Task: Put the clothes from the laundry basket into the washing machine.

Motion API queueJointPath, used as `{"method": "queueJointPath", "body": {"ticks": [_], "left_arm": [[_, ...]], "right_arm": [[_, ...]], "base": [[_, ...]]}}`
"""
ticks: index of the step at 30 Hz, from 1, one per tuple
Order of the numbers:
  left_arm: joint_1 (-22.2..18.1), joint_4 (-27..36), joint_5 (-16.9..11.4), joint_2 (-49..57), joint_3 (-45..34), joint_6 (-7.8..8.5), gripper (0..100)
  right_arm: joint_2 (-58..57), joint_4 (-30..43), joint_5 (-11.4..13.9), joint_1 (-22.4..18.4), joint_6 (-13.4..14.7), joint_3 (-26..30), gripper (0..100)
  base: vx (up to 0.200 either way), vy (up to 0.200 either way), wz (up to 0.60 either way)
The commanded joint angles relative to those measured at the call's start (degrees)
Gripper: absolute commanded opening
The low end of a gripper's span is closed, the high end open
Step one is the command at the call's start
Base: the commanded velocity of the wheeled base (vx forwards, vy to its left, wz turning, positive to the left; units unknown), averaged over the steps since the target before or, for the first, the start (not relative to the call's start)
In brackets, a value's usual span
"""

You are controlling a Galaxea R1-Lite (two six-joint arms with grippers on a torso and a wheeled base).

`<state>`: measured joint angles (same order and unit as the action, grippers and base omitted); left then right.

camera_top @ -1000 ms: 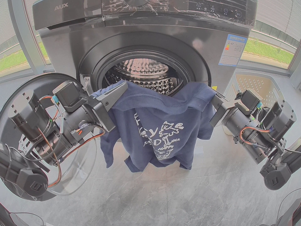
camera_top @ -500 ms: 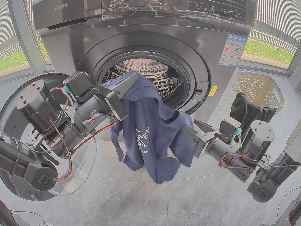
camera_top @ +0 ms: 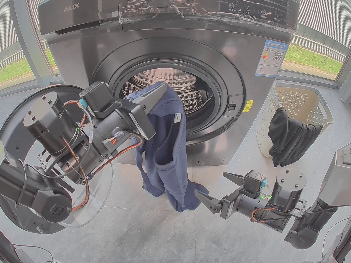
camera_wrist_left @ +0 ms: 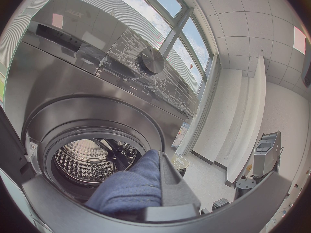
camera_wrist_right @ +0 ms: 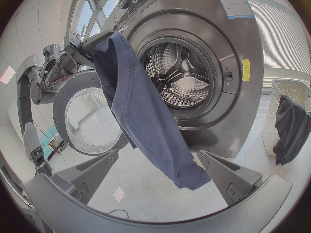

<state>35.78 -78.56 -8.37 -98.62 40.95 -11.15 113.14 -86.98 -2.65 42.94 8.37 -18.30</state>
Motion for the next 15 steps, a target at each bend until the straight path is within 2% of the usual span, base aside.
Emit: {"method": "queueJointPath", "body": {"ticks": [1, 12, 15], "left_arm": [[0.70, -0.11, -0.06, 0.01, 0.10, -0.01, 0], [2.37, -0.11, -0.15, 0.89, 2.03, 0.08, 0], [2.37, -0.11, -0.15, 0.89, 2.38, 0.08, 0]], "right_arm": [[3.23, 0.06, 0.01, -0.57, -0.03, -3.06, 100], [12.28, 0.06, 0.36, -1.01, -0.38, -14.05, 100], [14.48, 0.14, 1.24, -1.63, -1.70, -17.39, 100]], "base": [[0.000, 0.000, 0.00], [0.000, 0.000, 0.00], [0.000, 0.000, 0.00]]}}
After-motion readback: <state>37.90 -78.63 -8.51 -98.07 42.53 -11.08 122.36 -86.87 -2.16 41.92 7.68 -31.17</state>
